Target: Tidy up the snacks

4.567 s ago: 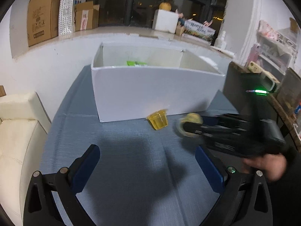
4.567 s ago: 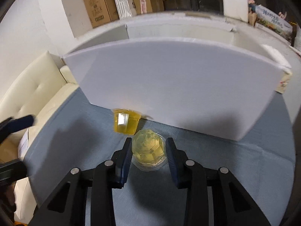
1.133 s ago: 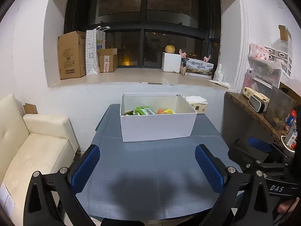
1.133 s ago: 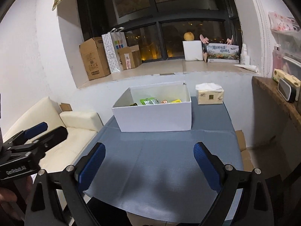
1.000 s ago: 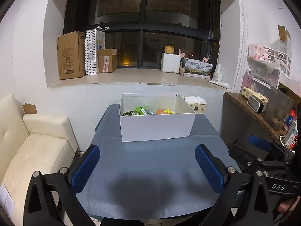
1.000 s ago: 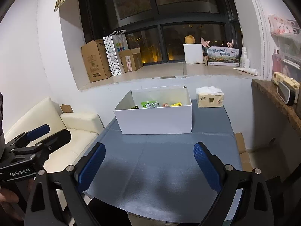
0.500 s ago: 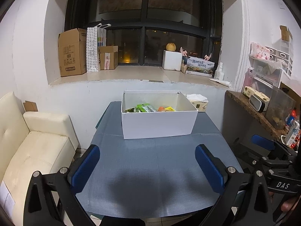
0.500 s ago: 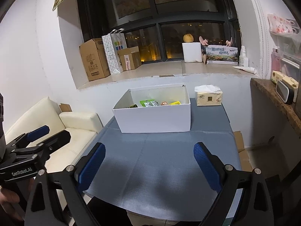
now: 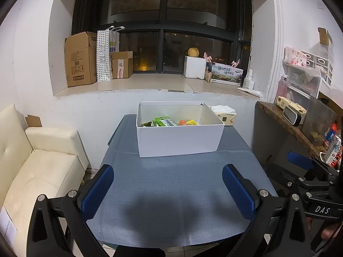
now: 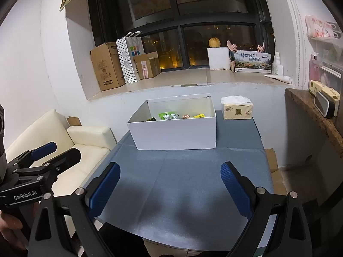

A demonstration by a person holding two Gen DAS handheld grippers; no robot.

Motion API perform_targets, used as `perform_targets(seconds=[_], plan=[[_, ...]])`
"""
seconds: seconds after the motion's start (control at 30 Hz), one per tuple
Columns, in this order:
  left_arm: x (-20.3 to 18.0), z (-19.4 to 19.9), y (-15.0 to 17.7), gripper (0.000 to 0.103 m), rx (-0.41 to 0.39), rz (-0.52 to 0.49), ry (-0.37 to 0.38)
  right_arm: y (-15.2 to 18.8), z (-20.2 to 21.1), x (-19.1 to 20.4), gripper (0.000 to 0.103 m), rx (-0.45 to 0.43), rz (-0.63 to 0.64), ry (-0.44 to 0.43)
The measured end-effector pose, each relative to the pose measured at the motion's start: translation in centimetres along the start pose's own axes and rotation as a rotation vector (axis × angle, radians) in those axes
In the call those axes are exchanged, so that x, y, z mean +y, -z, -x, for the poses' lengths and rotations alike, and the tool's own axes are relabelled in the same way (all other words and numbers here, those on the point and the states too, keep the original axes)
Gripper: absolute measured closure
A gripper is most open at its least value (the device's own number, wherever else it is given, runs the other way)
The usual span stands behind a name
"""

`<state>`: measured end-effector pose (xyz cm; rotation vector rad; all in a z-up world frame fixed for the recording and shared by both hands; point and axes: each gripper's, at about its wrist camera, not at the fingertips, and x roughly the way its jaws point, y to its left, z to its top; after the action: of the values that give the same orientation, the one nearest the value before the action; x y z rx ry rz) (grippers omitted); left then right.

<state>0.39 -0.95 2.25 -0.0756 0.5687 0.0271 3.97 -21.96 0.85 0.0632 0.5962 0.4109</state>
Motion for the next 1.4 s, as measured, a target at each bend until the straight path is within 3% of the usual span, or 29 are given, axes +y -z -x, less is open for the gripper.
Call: perform_targets(seconds=[0.37, 0.43, 1.4], plan=[[0.02, -0.37, 0.19, 0.000, 0.010, -0.004, 0.006, -0.09, 0.06, -0.17, 0.005, 0.000, 0.000, -0.004], [-0.02, -0.33, 0.22, 0.000, 0.011, -0.008, 0.003, -0.04, 0.11, -0.17, 0.000, -0.002, -0.001, -0.007], [-0.51, -0.16, 0.42, 0.000, 0.016, -0.020, 0.009, -0.11, 0.69, -0.20, 0.000, -0.017, -0.003, -0.006]])
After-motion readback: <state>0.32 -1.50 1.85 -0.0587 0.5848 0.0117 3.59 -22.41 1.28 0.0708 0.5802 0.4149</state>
